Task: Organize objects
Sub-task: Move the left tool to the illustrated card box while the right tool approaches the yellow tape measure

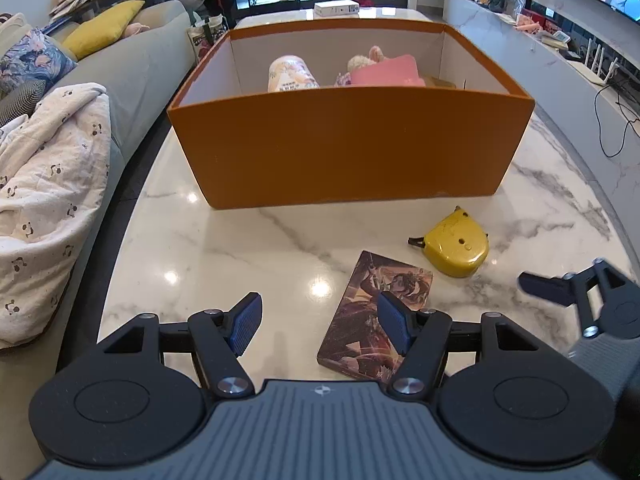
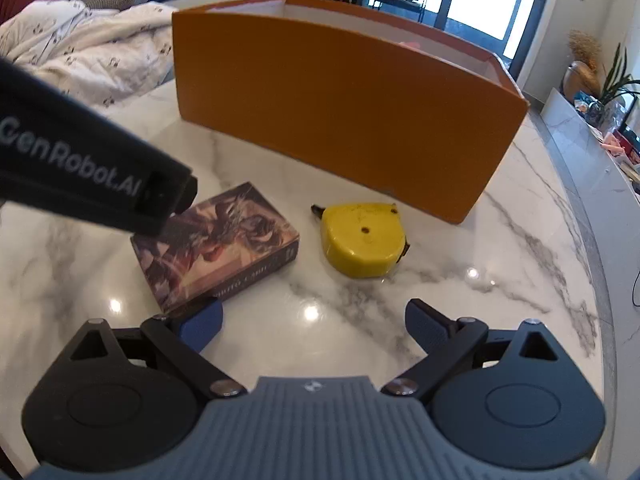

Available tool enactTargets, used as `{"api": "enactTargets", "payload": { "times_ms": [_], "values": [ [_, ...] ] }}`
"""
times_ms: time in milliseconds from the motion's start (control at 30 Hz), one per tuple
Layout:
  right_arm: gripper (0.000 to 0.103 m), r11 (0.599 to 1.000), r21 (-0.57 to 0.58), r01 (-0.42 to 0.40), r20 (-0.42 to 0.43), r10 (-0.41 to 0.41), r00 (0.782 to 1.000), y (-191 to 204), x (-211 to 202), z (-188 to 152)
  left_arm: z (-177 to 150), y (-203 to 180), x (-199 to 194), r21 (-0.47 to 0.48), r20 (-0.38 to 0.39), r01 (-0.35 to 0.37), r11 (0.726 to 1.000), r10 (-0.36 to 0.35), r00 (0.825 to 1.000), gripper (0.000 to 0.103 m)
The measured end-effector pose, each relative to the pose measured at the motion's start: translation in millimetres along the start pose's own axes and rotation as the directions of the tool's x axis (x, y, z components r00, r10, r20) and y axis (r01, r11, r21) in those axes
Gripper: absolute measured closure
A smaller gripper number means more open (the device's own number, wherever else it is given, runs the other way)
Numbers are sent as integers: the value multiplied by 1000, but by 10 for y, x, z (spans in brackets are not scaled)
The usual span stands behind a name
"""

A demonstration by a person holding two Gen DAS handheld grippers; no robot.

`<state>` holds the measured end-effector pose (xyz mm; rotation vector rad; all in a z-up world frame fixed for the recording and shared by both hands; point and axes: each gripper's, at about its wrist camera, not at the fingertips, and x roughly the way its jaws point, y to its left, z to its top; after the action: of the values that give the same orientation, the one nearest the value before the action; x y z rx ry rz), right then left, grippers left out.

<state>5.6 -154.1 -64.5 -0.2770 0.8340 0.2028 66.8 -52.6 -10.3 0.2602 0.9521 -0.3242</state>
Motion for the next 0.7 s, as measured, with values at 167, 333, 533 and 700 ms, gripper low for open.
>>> {"api": "enactTargets", "payload": {
  "times_ms": [167, 333, 533, 700],
  "values": [
    [5, 997, 79, -7, -3, 7, 1000, -268, -83, -61, -69, -60, 133, 49, -54, 29, 998, -27, 998, 28],
    [4, 988, 154, -23, -9, 25, 1000, -482, -127, -131, -120, -116, 200, 80, -50, 63, 995, -59, 997, 26],
    [4, 988, 153, -11, -14, 13, 1000, -548, -154, -99, -44, -53, 242, 51, -68, 131, 990, -127, 990, 25],
    [4, 988, 154, -24, -27, 28, 999, -639, -160, -79, -81, -146, 222, 124, -58, 175, 977, -169, 984, 25]
  ]
}}
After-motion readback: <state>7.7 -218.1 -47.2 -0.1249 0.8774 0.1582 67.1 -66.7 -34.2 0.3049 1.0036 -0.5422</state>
